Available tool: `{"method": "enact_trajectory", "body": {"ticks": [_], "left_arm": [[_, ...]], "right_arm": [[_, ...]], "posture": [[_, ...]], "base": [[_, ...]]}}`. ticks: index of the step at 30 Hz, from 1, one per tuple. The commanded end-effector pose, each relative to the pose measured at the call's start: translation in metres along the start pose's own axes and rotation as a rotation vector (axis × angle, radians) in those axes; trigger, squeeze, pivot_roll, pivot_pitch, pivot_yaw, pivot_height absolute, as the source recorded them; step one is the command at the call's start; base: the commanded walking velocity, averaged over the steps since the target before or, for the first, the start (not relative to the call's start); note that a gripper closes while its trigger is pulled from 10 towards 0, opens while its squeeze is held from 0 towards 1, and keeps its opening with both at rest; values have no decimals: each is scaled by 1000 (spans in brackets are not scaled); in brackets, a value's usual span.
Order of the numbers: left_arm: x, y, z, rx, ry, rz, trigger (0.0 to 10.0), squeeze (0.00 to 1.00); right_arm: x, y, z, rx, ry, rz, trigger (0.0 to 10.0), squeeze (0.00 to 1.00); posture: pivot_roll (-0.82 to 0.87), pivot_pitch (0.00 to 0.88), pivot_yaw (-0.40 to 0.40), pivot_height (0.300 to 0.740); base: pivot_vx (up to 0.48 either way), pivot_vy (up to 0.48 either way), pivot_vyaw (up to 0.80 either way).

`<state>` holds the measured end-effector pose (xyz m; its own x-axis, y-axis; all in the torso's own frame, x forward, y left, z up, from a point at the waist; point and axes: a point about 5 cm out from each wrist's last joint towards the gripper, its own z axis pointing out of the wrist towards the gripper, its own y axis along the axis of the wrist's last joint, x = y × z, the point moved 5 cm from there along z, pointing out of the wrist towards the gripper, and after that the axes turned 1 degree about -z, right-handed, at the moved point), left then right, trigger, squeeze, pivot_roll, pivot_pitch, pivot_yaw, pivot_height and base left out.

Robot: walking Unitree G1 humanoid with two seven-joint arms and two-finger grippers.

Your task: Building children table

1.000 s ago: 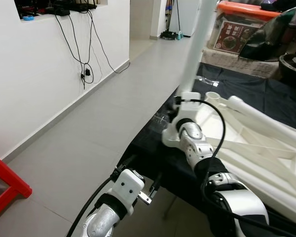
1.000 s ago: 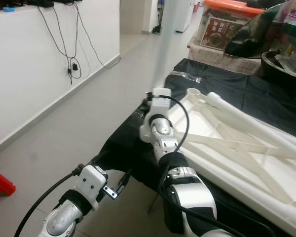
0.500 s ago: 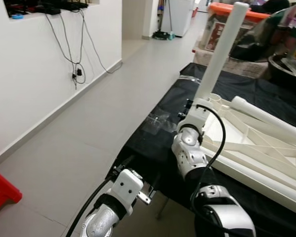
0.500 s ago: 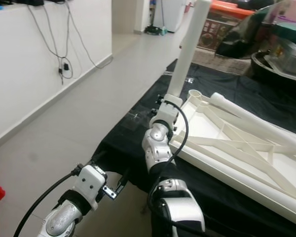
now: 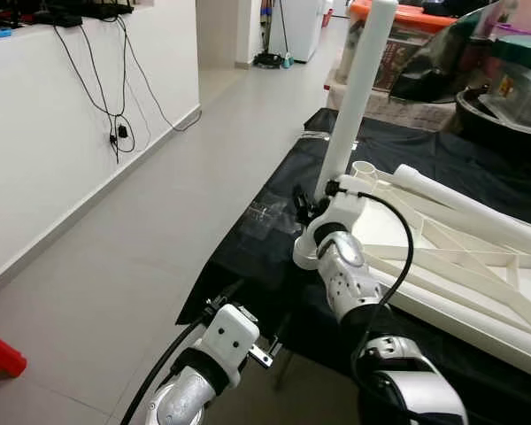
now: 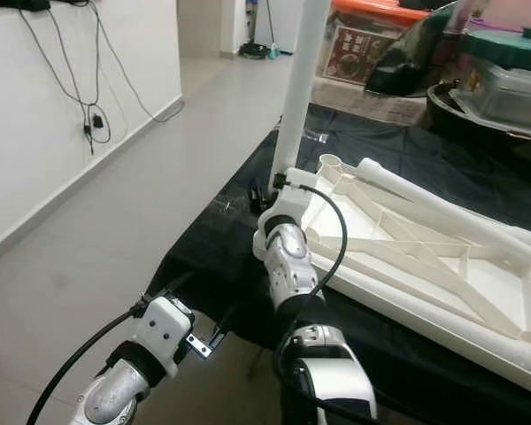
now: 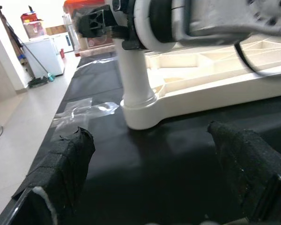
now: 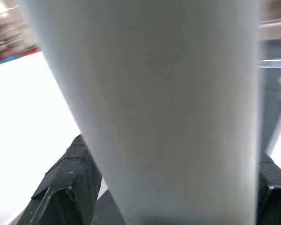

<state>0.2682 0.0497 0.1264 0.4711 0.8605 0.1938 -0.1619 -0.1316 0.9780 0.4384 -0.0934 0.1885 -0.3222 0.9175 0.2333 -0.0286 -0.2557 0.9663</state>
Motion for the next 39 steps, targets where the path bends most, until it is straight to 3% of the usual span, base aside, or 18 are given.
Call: {"method": "enact_trajectory", "body": {"ticks": [1,3,4,7,9,14,18,19,22,27,29,31,34,35,36,37,38,39], "left_arm": [[-1,1,1,0,-3,-2,10000,0],[-1,1,1,-1,-3,-2,10000,0],[-1,1,1,-2,-4,-1,10000,0],[-1,1,1,-2,-4,-1,10000,0],[-1,2,1,-2,-3,1,10000,0],[-1,2,1,-2,-3,1,10000,0],[-1,3,1,-3,-2,1,10000,0],[-2,3,1,-3,-1,1,10000,0],[-2,3,1,-3,-1,1,10000,0],[-2,3,1,-3,-1,0,10000,0],[-1,3,1,-2,-2,0,10000,0],[-1,3,1,-2,-2,0,10000,0],[-1,2,0,-1,-3,0,10000,0],[-1,2,0,-1,-3,0,10000,0],[-1,1,0,0,-4,0,10000,0],[-1,1,0,0,-4,0,10000,0],[-1,1,0,1,-4,0,10000,0],[-1,1,0,1,-4,0,10000,0]], "right_arm": [[30,-13,0,77,207,-1,10000,0],[32,-15,-1,100,260,-20,10000,0],[43,-15,-3,138,396,-45,10000,0],[48,-15,-4,150,449,-59,10000,0],[70,-15,-7,177,622,-117,10000,0],[100,-15,-16,211,859,-160,10000,0],[108,-15,-21,235,944,-155,9765,0],[110,-16,-22,244,966,-152,0,0],[111,-16,-22,252,977,-146,0,0],[100,-19,-10,234,820,-191,0,0],[87,-18,3,202,638,-196,0,0],[87,-18,3,202,638,-196,0,0],[47,-16,20,169,217,-171,0,0],[47,-16,20,169,217,-171,0,0],[28,-14,21,160,46,-157,0,0],[28,-14,21,160,46,-157,0,0],[8,-12,20,139,-126,-133,0,0],[8,-12,20,139,-126,-133,0,0]], "posture": [[83,51,-100,740],[83,52,-99,740],[84,54,-99,740],[86,55,-98,740],[88,59,-102,740],[92,62,-103,740],[96,64,-107,740],[96,64,-107,740],[95,64,-107,740],[92,66,-105,740],[91,64,-105,740],[91,64,-105,740],[89,60,-103,740],[89,60,-103,740],[87,57,-100,740],[87,57,-100,740],[87,54,-100,740],[87,54,-100,740]], "base": [[0,0,0],[0,0,0],[0,0,0],[0,0,0],[0,0,0],[0,0,0],[0,0,0],[0,0,0],[0,0,0],[0,0,0],[0,0,0],[0,0,0],[0,0,0],[0,0,0],[0,0,0],[0,0,0],[0,0,0],[0,0,0]]}}
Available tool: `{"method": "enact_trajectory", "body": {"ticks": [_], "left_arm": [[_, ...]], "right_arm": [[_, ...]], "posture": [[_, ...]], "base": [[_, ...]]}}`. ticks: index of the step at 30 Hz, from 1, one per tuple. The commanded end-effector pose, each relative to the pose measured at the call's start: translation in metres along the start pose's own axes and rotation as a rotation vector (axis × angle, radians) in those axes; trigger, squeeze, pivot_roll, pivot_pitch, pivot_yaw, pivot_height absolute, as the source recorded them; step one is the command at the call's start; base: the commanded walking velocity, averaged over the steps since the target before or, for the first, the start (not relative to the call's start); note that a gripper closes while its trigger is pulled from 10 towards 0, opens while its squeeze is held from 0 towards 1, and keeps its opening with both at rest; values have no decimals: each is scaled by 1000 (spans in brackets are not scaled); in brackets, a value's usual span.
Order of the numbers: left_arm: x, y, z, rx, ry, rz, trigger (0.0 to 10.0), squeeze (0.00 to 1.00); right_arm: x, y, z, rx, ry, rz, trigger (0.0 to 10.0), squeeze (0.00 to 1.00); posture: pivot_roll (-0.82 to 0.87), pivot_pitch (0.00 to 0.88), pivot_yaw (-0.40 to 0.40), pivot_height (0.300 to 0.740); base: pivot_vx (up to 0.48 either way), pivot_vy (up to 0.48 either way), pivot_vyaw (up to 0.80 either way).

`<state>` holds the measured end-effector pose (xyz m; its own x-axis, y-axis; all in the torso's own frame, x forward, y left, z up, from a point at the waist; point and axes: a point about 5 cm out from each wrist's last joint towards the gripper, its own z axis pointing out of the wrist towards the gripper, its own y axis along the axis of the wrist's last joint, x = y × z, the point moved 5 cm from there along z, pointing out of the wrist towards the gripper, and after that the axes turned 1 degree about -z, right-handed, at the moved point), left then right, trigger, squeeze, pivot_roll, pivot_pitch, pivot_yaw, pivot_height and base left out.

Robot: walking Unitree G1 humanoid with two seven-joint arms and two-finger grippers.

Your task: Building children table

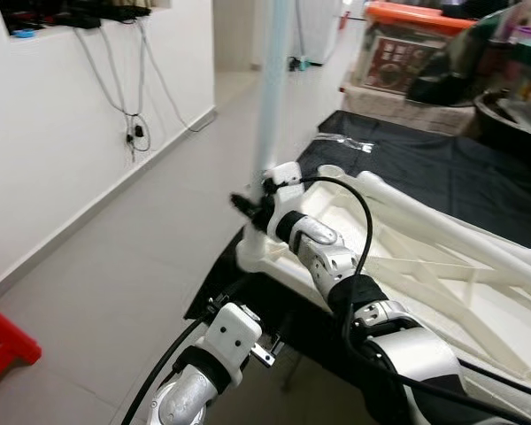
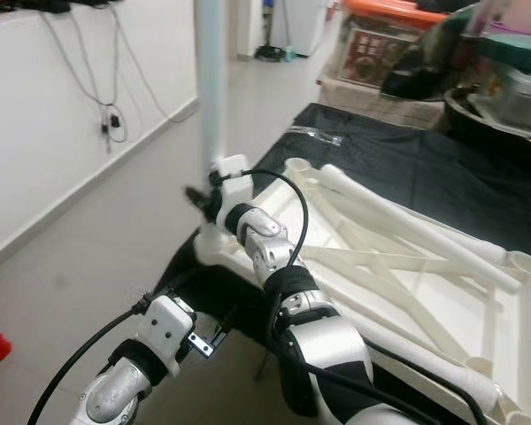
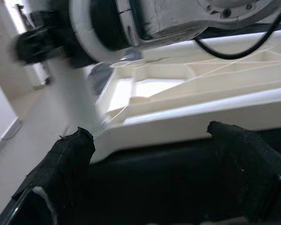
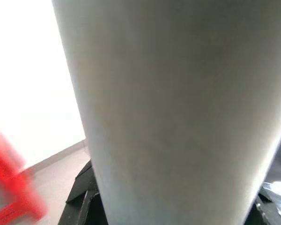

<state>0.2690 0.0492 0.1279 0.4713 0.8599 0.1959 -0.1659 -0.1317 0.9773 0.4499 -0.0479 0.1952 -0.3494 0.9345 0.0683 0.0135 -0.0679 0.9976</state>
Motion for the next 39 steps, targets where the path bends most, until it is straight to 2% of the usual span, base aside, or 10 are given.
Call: {"method": "enact_trajectory", "body": {"ticks": [1,6,14,15,18,19,26,29,30,39], "left_arm": [[-1,-1,-1,4,-4,-2,10000,0],[-1,-2,-1,7,-4,0,10000,0],[-2,-2,-1,8,-5,-1,10000,0],[-3,-2,-1,8,-5,-2,10000,0],[-3,-2,-1,8,-5,-2,10000,0],[-3,-2,-1,8,-5,-3,10000,0],[-3,-2,-1,9,-6,-3,10000,0],[-3,-2,-1,9,-6,-3,10000,0],[-2,-3,0,10,-6,-3,10000,0],[1,-5,3,16,-9,6,10000,0]], "right_arm": [[-30,-12,-6,48,-151,41,0,0],[-67,-20,-31,-17,-632,238,0,0],[-48,-22,-29,-26,-653,321,0,0],[-36,-20,-24,-26,-610,331,8275,0],[-25,-18,-20,-34,-551,318,10000,0],[-15,-15,-17,-50,-485,315,10000,1000],[-8,-11,-21,-99,-454,269,10000,1000],[-8,-9,-24,-113,-449,258,10000,831],[-9,-8,-28,-131,-437,233,10000,0],[-10,-27,-63,-162,-263,95,10000,0]], "posture": [[87,54,-100,740],[90,52,-103,740],[92,45,-107,740],[90,42,-108,740],[92,43,-110,740],[90,41,-110,740],[88,37,-107,740],[87,37,-107,740],[84,40,-103,740],[66,36,-94,740]], "base": [[0,0,0],[0,0,0],[0,0,0],[0,0,0],[0,0,0],[0,0,0],[0,0,0],[0,0,0],[0,0,0],[0,0,0]]}}
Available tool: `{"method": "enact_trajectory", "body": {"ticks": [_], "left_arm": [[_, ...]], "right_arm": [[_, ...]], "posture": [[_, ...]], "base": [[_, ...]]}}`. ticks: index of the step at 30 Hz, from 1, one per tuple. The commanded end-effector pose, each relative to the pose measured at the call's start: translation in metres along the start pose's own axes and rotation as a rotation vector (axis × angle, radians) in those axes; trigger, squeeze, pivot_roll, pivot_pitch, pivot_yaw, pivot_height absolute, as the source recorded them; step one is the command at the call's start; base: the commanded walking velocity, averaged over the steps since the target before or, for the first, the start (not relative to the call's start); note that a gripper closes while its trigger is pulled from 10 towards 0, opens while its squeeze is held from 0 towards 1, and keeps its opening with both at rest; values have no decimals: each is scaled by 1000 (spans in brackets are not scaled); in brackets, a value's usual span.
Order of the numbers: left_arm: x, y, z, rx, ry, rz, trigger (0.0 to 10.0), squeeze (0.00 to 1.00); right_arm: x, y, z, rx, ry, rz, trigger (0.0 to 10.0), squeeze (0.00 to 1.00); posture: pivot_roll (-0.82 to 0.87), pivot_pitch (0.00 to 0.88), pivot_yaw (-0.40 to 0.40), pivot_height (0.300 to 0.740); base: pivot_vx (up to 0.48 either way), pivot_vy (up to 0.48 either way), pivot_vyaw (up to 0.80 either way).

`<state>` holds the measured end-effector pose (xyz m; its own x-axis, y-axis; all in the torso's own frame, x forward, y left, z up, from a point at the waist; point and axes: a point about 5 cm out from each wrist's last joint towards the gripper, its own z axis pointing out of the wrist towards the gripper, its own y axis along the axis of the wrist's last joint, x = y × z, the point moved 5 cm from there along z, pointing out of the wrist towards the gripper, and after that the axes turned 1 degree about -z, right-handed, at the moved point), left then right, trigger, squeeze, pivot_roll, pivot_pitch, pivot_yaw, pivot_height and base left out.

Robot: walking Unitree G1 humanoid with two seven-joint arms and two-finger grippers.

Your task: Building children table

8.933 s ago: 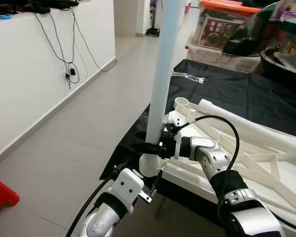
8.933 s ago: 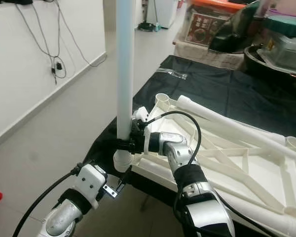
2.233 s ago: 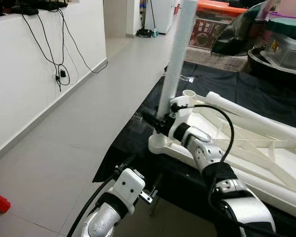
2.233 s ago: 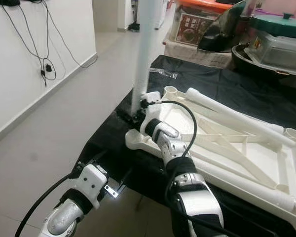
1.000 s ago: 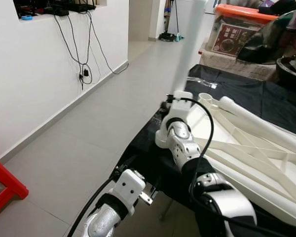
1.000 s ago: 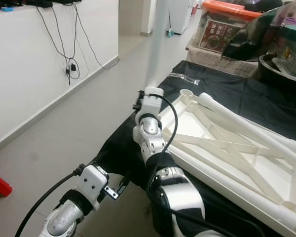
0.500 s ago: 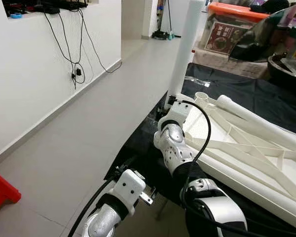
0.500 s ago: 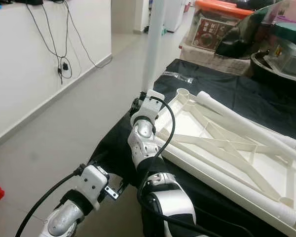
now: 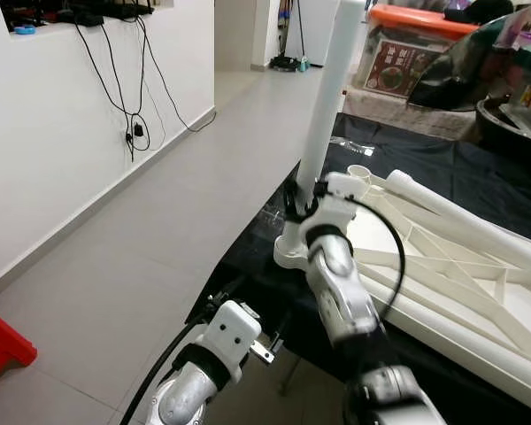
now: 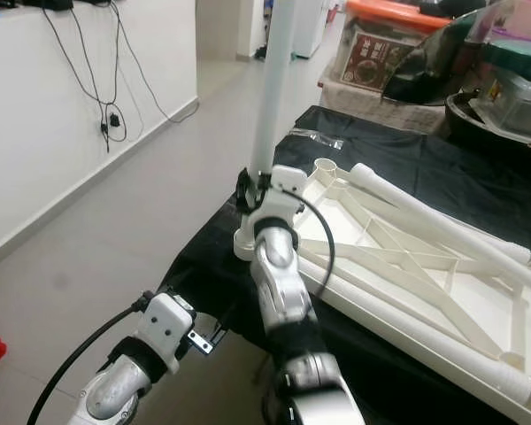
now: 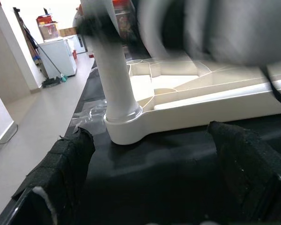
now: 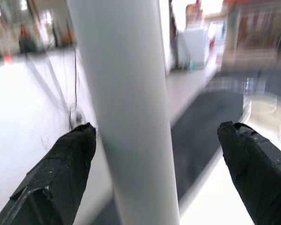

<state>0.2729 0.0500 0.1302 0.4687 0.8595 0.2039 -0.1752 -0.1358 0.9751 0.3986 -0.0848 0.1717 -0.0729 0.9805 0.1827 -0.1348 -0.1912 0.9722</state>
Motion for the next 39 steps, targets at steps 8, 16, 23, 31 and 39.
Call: {"method": "enact_trajectory", "body": {"ticks": [8,16,23,31,39], "left_arm": [[2,-11,2,37,-5,3,10000,0],[17,-16,0,73,76,-40,10000,0],[23,-19,-3,105,114,-48,10000,0],[21,-22,2,109,101,-23,10000,0],[23,-23,4,110,109,-7,10000,0]], "right_arm": [[-1,-19,-41,23,134,-80,10000,0],[-24,-23,-65,47,114,-198,10000,0],[-42,-28,-90,83,50,-242,10000,0],[-44,-29,-91,91,34,-252,10000,0],[-43,-27,-91,88,40,-258,10000,0]], "posture": [[63,23,-81,740],[48,23,-70,740],[34,8,-60,740],[28,0,-55,740],[29,0,-54,740]], "base": [[0,0,0],[0,0,0],[0,0,-571],[0,0,-794],[0,0,-591]]}}
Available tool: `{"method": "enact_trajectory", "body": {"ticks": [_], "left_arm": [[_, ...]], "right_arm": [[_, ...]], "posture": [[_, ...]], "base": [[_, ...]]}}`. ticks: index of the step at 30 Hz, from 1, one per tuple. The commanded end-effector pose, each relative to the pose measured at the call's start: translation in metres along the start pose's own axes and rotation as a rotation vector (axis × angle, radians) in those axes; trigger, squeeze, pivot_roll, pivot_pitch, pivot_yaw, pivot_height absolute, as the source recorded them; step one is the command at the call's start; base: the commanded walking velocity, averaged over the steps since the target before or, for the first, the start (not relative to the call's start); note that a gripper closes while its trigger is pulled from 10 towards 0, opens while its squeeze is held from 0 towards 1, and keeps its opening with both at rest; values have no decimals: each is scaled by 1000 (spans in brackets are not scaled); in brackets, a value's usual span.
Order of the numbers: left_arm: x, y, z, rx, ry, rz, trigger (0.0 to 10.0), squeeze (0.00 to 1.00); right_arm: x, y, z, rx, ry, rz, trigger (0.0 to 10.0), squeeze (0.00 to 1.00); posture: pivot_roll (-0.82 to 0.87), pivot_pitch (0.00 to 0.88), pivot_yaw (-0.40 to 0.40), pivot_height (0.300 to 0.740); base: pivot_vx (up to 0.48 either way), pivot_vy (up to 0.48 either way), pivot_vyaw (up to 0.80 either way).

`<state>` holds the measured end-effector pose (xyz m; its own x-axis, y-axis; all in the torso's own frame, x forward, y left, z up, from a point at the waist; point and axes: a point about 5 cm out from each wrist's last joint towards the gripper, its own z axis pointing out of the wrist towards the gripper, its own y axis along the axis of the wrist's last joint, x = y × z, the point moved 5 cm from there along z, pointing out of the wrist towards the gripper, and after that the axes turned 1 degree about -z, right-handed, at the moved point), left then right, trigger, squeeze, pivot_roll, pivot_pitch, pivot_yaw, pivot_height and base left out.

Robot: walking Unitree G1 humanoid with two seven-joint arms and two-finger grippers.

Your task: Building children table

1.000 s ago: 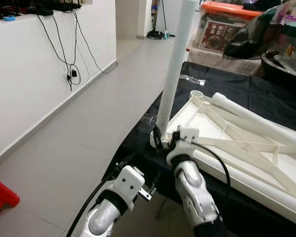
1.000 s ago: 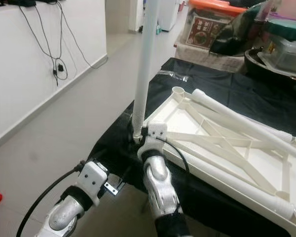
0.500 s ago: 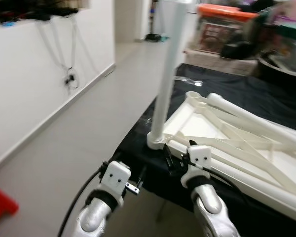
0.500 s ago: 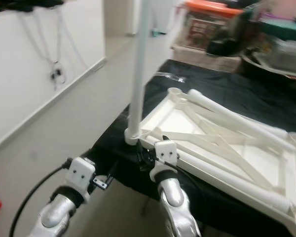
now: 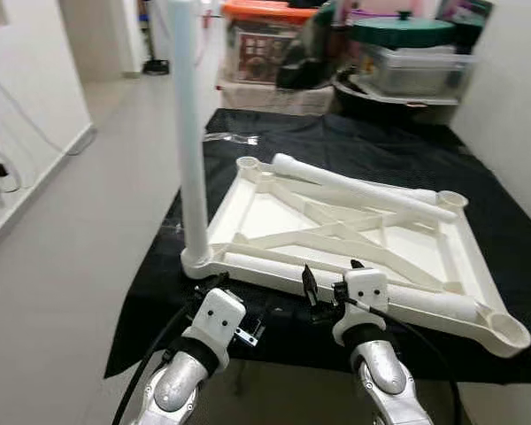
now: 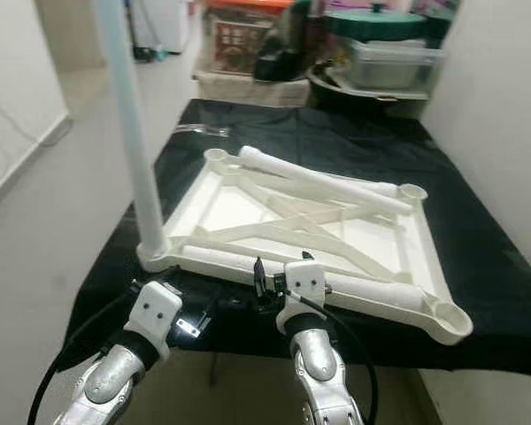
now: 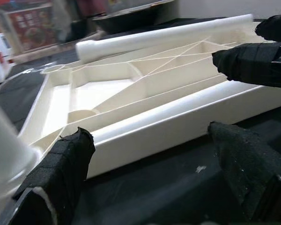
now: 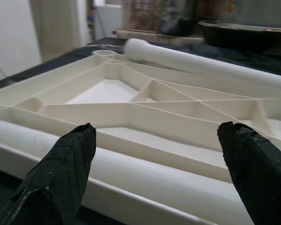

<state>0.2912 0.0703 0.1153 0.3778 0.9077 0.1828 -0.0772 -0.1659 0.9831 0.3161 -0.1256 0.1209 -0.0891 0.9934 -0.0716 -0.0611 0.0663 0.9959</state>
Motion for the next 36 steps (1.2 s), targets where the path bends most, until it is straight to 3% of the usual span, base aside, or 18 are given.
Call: {"method": "enact_trajectory", "body": {"ticks": [1,5,29,36], "left_arm": [[0,-3,-1,8,6,10,10000,0],[-8,-3,1,-3,-38,78,10000,0],[-9,-7,1,3,-48,72,10000,0],[-6,-8,1,8,-30,53,10000,0]], "right_arm": [[0,3,-1,-6,-3,-6,10000,0],[-3,-2,-3,29,-22,-11,10000,0],[0,-2,-3,36,-14,28,10000,0],[-1,5,2,10,10,89,10000,0]], "posture": [[29,0,-54,740],[27,0,-54,740],[32,0,-52,740],[36,0,-54,740]], "base": [[0,0,0],[0,-332,0],[-10,-467,0],[0,0,0]]}}
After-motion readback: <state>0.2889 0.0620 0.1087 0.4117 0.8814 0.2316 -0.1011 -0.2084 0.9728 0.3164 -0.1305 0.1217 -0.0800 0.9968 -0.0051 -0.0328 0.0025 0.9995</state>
